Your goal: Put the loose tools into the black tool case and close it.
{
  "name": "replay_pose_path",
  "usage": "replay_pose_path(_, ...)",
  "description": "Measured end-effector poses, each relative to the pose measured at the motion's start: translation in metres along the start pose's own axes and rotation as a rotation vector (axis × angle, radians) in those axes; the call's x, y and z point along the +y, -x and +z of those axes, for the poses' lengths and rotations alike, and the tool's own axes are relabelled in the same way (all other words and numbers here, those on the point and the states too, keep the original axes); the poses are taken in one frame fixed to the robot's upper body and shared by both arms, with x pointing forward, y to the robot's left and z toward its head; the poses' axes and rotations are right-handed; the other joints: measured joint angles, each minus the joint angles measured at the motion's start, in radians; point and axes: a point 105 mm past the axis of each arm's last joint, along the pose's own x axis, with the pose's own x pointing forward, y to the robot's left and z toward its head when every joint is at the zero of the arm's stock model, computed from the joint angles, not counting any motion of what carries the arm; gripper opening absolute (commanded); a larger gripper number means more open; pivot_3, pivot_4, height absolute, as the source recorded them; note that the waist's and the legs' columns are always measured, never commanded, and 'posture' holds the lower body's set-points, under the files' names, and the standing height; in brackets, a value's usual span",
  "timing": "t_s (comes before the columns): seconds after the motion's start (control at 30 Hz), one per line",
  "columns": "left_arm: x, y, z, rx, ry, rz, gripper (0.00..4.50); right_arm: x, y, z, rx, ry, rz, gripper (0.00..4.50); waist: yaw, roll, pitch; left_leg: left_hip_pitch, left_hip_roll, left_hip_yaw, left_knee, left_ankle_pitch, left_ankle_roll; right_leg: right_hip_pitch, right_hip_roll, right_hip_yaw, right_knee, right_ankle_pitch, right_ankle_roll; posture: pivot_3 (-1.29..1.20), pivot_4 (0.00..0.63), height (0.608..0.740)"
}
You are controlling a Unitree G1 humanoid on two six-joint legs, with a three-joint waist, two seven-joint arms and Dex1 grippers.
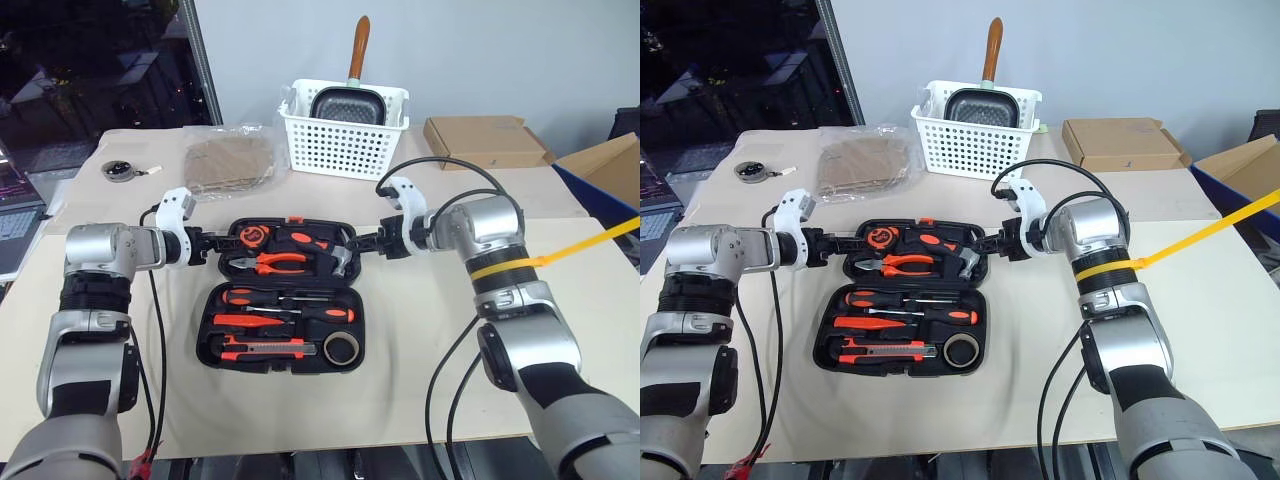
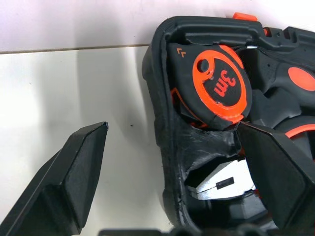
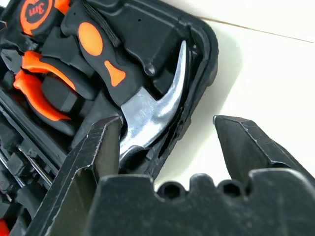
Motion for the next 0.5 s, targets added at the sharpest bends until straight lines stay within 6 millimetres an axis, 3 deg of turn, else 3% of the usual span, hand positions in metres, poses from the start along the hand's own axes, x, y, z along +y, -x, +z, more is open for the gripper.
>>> replay_pose_path(0.07, 0.0, -0.002, -0.001, 0.006, -0.004, 0.007, 3.98, -0.002, -0.003, -0.005, 0.02, 0.009, -0.014, 2.8, 0.0, 0.0, 0.0, 0.0, 0.0, 0.0, 0.001, 0.0, 0.0, 0.0, 0.0, 0.0, 0.001, 0.0, 0.0, 0.0, 0.15, 0.74)
replay_pose_path(0.33, -0.007, -0.01, -0.003, 0.002, -0.007, -0.008, 1.28, -0.003, -0.007, -0.01, 0.034, 0.026, -0.004, 0.14, 0.0, 0.0, 0.0, 0.002, 0.0, 0.0, 0.001, 0.0, 0.0, 0.001, 0.0, 0.001, 0.002, 0.0, 0.0, 0.0, 0.15, 0.74)
replay_pose_path(0.4, -0.006, -0.009, -0.002, -0.008, -0.006, -0.004, 0.53, -0.003, -0.006, -0.01, 0.031, 0.021, -0.002, 0.0, 0.0, 0.0, 0.0, 0.002, 0.0, 0.0, 0.002, 0.0, 0.0, 0.001, 0.0, 0.001, 0.003, 0.0, 0.0, 0.0, 0.15, 0.74)
replay_pose_path(0.5, -0.005, -0.008, -0.001, -0.024, 0.01, -0.007, 0.05, -0.005, -0.005, -0.011, 0.034, 0.019, -0.006, 0.0, 0.003, 0.0, 0.0, 0.002, 0.0, 0.0, 0.002, 0.0, 0.001, 0.001, -0.001, 0.001, 0.003, 0.0, 0.0, 0.0, 0.15, 0.74)
